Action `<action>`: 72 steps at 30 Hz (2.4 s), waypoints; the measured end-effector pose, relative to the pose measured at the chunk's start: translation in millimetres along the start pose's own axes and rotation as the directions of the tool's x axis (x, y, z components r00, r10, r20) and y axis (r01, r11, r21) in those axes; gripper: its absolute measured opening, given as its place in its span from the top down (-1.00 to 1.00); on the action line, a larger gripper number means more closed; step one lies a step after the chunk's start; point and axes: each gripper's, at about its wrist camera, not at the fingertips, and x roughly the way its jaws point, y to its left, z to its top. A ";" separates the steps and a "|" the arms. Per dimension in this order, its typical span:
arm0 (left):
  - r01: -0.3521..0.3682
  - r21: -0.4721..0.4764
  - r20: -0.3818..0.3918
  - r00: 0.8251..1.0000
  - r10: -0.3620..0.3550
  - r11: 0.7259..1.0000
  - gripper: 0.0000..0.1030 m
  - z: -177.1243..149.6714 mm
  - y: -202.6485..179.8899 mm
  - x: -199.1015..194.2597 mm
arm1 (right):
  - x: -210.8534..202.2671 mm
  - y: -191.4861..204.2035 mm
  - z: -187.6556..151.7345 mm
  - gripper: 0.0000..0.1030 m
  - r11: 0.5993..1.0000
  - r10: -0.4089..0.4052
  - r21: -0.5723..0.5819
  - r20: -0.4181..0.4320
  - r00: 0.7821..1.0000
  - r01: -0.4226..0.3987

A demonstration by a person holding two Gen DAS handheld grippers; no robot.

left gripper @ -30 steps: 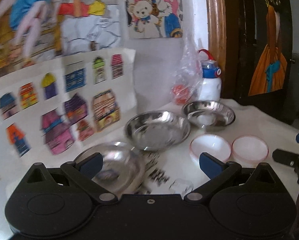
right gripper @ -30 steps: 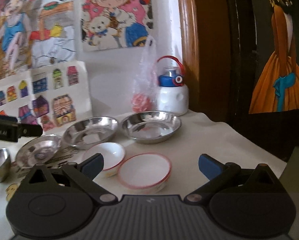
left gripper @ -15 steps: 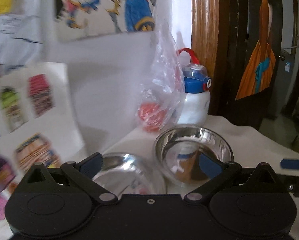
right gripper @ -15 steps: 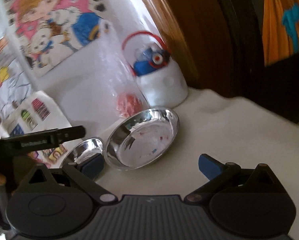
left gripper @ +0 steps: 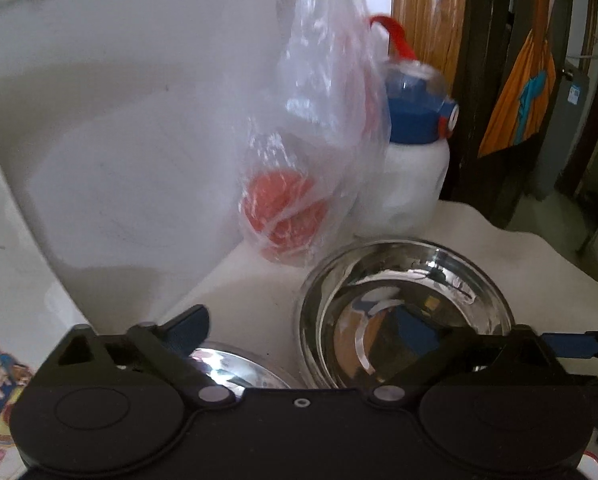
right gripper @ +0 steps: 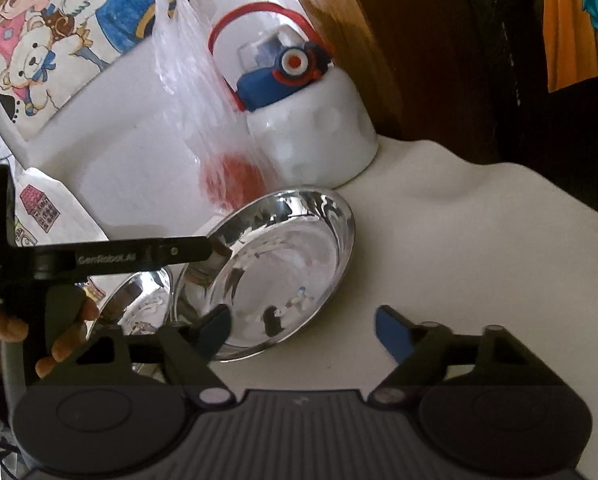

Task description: Organize plates and bowls

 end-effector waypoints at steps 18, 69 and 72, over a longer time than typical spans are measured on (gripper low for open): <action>0.004 -0.048 -0.137 0.991 -0.010 0.999 0.55 1.3 -4.2 38.2 | 8.0 4.8 3.3 0.48 0.999 -0.049 -0.022 0.000 0.999 0.049; -0.194 -0.119 -0.137 0.975 0.178 0.974 0.61 -66.5 109.8 -71.9 | 53.3 197.1 -45.2 0.13 0.830 -0.230 -0.532 -0.056 0.972 0.166; -0.197 -0.108 -0.135 0.974 0.182 0.974 0.59 -66.2 106.9 -71.7 | 54.8 198.8 -45.5 0.13 0.817 -0.240 -0.550 -0.049 0.970 0.174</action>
